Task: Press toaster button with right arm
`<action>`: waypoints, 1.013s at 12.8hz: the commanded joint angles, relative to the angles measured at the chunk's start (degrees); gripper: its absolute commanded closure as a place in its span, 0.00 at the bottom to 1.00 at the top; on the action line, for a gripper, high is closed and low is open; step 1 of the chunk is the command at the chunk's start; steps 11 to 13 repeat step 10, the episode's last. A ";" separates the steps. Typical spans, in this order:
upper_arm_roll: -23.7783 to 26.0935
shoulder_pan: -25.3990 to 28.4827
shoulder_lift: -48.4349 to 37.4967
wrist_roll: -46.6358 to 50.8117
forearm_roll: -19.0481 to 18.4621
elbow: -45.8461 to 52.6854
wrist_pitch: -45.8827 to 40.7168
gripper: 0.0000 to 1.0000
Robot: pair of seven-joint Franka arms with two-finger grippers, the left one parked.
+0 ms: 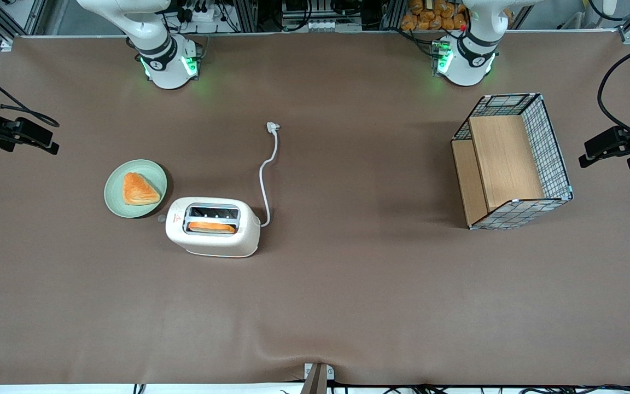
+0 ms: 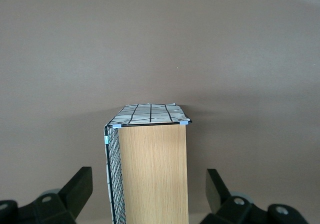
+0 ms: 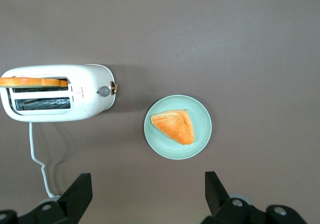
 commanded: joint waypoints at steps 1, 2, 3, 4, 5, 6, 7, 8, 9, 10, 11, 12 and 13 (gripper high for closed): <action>0.54 -0.63 -0.36 0.39 -1.11 0.52 -0.33 0.00; 0.45 -0.72 -0.36 0.22 -1.11 0.52 -0.33 0.00; 0.37 -0.72 -0.36 0.21 -1.19 0.78 -0.42 0.00; 0.37 -0.80 -0.45 0.21 -1.46 1.31 -1.38 0.00; 0.37 -0.81 -0.36 0.21 -2.16 2.44 -3.21 0.00; 0.45 -0.72 -0.36 0.21 -2.34 2.80 -4.28 0.00; 0.45 -0.63 -0.36 0.30 -2.34 2.81 -4.46 0.00; 0.45 -0.63 -0.36 0.30 -2.34 2.81 -4.46 0.00; 0.45 -0.63 -0.36 0.39 -2.34 2.81 -4.46 0.00; 0.45 -0.54 -0.36 0.83 -2.34 2.81 -4.46 0.00; 0.45 -0.54 -0.36 0.83 -2.34 2.81 -4.46 0.00; 0.45 -0.54 -0.36 0.83 -2.34 2.81 -4.46 0.00; 0.45 -0.54 -0.36 0.83 -2.34 2.81 -4.46 0.00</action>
